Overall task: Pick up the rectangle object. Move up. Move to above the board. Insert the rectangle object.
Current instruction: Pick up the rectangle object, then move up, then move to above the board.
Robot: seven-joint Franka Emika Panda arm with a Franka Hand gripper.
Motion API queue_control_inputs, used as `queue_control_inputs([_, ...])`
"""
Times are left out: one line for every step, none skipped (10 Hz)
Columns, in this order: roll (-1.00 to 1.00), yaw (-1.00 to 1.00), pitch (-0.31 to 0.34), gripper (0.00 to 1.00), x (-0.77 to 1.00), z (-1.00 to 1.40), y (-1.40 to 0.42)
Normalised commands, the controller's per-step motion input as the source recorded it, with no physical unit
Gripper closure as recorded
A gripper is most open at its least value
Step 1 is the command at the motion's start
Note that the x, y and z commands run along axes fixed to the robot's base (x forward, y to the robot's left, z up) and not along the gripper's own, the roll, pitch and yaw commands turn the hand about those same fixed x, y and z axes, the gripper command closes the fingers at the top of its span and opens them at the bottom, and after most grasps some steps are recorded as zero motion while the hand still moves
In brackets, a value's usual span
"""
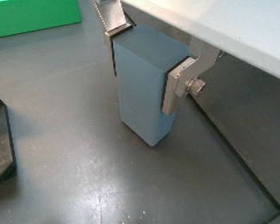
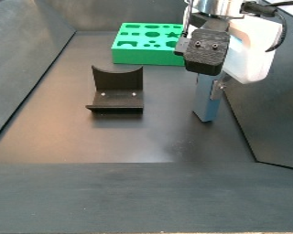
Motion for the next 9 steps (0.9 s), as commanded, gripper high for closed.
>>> queue_control_inputs([0.00,0.00,0.000,1.00,0.00,0.00,0.00])
queue_control_inputs([0.00,0.00,0.000,1.00,0.00,0.83,0.00])
queue_control_inputs([-0.01,0.00,0.042,1.00,-0.06,0.83,-0.02])
queue_control_inputs([-0.01,-0.01,0.063,1.00,-0.08,0.74,-0.02])
queue_control_inputs([0.01,-0.02,0.068,1.00,-0.06,0.59,-0.01])
queue_control_inputs([0.03,-0.02,0.065,1.00,-0.05,0.45,0.00])
queue_control_inputs([0.05,-0.02,0.057,1.00,-0.04,0.26,0.01])
queue_control_inputs([0.00,0.03,0.210,1.00,-0.08,1.00,0.12])
queue_control_inputs([0.01,0.03,0.201,1.00,-0.07,1.00,0.12])
